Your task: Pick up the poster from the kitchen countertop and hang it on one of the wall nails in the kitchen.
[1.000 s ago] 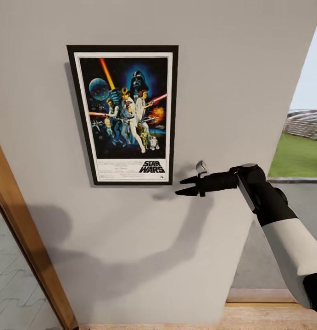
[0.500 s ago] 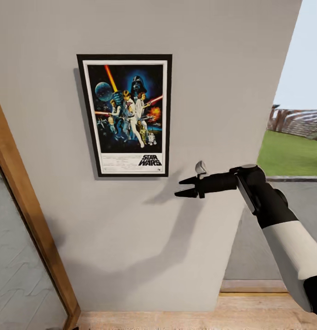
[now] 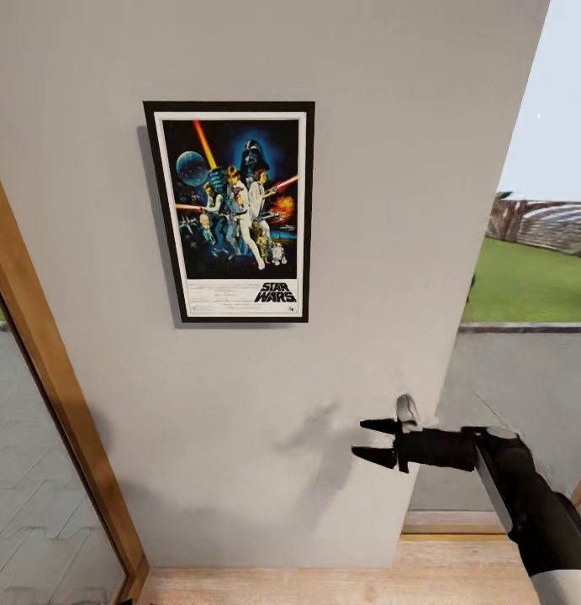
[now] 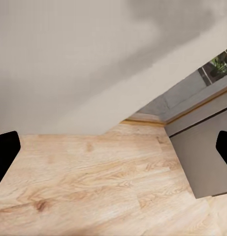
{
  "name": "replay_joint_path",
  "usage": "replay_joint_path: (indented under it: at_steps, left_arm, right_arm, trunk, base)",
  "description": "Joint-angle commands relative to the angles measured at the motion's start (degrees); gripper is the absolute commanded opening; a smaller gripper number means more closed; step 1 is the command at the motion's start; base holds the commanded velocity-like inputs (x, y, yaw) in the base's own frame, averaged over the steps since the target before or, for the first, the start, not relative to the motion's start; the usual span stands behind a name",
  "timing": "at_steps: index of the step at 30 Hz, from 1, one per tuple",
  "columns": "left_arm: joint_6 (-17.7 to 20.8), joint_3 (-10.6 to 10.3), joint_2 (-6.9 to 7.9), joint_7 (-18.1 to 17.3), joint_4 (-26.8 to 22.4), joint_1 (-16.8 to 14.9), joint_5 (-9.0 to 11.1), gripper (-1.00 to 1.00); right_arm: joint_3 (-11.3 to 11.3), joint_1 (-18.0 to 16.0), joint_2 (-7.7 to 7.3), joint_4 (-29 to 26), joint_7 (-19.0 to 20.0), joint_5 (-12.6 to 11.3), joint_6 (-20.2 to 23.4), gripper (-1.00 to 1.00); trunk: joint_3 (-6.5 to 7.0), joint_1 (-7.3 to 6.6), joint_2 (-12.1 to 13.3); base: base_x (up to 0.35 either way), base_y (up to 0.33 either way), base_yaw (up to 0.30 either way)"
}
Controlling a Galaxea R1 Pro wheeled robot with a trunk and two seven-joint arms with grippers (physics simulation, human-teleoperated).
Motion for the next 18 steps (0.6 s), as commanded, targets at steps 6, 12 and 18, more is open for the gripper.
replay_joint_path:
  at_steps: [6,12,18]
  left_arm:
    - [-0.2,-0.4,-1.83,6.9,0.1,0.0,0.6,1.00]
    - [-0.3,-0.4,-6.06,31.1,0.2,0.1,0.4,1.00]
    - [-0.3,-0.4,-6.31,46.7,0.3,1.8,0.3,1.00]
  right_arm:
    - [-3.2,11.9,0.02,21.4,-0.9,-0.2,-16.8,1.00]
    - [-3.1,13.0,-0.63,57.3,-18.7,-0.2,-35.9,1.00]
    - [-2.9,13.1,0.58,69.0,-45.9,-0.3,-36.9,1.00]
  trunk:
    - [-0.01,0.02,0.0]
    - [-0.01,0.02,0.0]
    - [-0.01,0.02,0.0]
  base:
    - [0.000,0.000,0.000]
    - [0.000,0.000,0.000]
    - [0.000,0.000,0.000]
